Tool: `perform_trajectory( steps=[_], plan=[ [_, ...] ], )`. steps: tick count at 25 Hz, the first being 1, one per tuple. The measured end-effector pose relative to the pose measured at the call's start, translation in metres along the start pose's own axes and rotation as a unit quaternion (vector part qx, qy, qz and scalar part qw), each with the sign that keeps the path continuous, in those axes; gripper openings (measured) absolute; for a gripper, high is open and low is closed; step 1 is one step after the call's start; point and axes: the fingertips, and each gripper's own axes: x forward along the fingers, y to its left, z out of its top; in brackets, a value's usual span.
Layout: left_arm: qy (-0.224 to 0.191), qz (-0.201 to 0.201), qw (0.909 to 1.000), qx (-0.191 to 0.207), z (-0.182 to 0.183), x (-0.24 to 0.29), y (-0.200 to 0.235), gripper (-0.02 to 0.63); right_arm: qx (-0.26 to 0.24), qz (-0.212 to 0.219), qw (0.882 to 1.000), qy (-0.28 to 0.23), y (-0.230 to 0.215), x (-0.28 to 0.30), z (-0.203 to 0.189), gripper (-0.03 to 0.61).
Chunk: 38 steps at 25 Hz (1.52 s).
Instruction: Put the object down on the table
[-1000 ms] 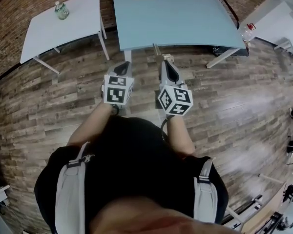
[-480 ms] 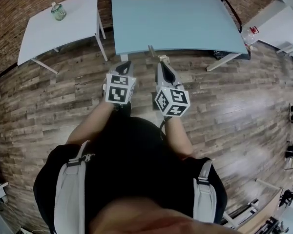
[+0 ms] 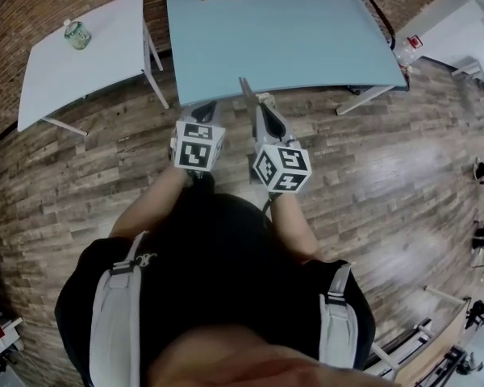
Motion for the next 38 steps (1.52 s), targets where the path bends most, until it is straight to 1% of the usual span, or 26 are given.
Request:
perform_trajectory(
  steps=[6,12,15,20,25,31,38],
  plan=[
    [0.002,-0.009,1.0,-0.004,0.023,0.039,0.025,0.0,-0.003,-0.006,1.0,0.007,-0.013,0.049,0.013,0.025],
    [0.003,-0.018,0.9998,-0.002,0.046,0.079,0.059,0.0,0.001,-0.014,1.0,0.011,-0.022,0.102,0.025,0.025],
    [0.003,-0.021,0.9998,-0.006,0.051,0.095,0.077,0.0,0.007,-0.013,1.0,0.017,-0.023,0.127,0.027,0.025],
    [0.003,-0.025,0.9996,-0.014,0.063,0.12,0.107,0.0,0.002,-0.014,1.0,0.022,-0.024,0.168,0.033,0.025],
    [0.013,-0.027,0.9994,-0.019,0.067,0.135,0.128,0.0,-0.001,-0.019,0.999,0.027,-0.026,0.197,0.035,0.025],
    [0.024,-0.02,0.9991,-0.028,0.062,0.145,0.149,0.0,0.004,-0.021,0.999,0.042,-0.029,0.217,0.029,0.025],
    [0.029,0.01,0.9988,-0.038,0.064,0.151,0.162,0.0,0.0,-0.018,0.998,0.052,-0.051,0.238,0.024,0.025]
  ],
)
